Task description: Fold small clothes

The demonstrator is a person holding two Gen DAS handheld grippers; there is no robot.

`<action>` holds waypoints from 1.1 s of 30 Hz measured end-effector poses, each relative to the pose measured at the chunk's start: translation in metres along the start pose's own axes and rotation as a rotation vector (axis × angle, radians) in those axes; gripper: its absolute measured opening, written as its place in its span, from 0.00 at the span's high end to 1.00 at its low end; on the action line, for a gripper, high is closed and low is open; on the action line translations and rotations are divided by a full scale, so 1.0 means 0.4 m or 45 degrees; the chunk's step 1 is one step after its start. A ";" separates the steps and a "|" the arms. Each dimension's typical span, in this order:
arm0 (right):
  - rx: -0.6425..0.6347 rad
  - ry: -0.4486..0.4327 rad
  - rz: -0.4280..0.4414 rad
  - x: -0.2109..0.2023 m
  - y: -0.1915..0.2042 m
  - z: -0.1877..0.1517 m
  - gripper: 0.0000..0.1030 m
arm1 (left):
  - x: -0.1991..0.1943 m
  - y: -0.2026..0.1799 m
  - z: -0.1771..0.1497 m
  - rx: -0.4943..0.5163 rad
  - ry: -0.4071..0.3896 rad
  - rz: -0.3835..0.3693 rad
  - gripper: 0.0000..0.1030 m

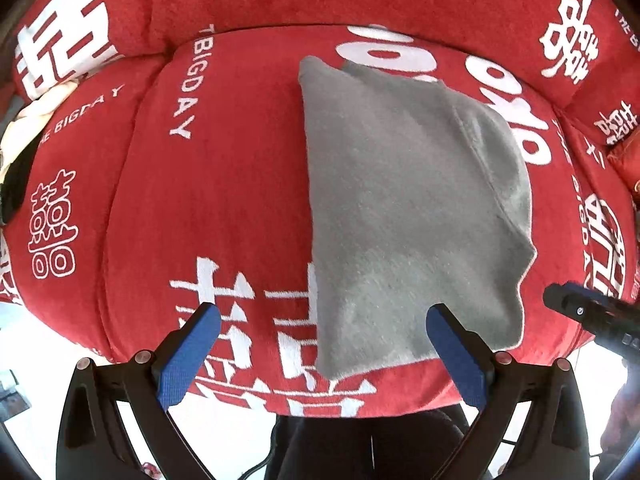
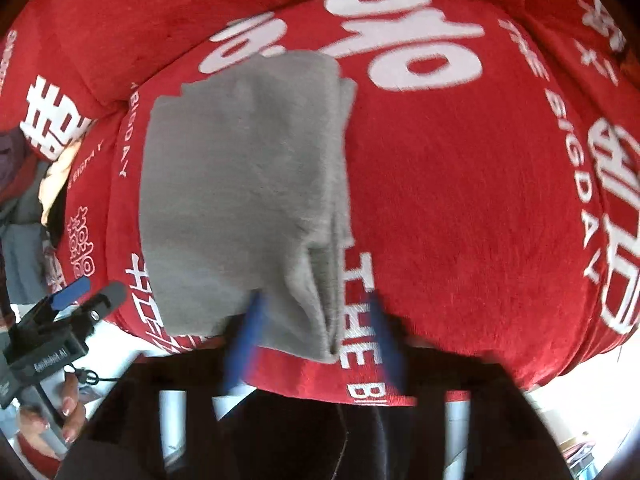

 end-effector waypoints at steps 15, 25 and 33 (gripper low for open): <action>-0.037 -0.160 -0.153 -0.053 0.089 0.006 0.00 | -0.010 -0.021 -0.006 0.009 -0.010 0.049 0.00; -0.053 -0.094 -0.198 -0.032 0.106 0.001 0.00 | -0.021 -0.020 -0.005 -0.006 -0.028 0.074 0.00; -0.037 -0.091 -0.201 -0.030 0.106 0.000 0.00 | -0.022 -0.020 -0.008 -0.009 -0.030 0.075 0.00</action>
Point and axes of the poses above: each gripper's, at about its wrist camera, not at the fingertips, and x roughly the way its jaws point, y to its left, z to its top, the point moved 2 cm from there along x, roughly the way its jaws point, and after that the axes turned 15 degrees about y, right-handed, at the moved point
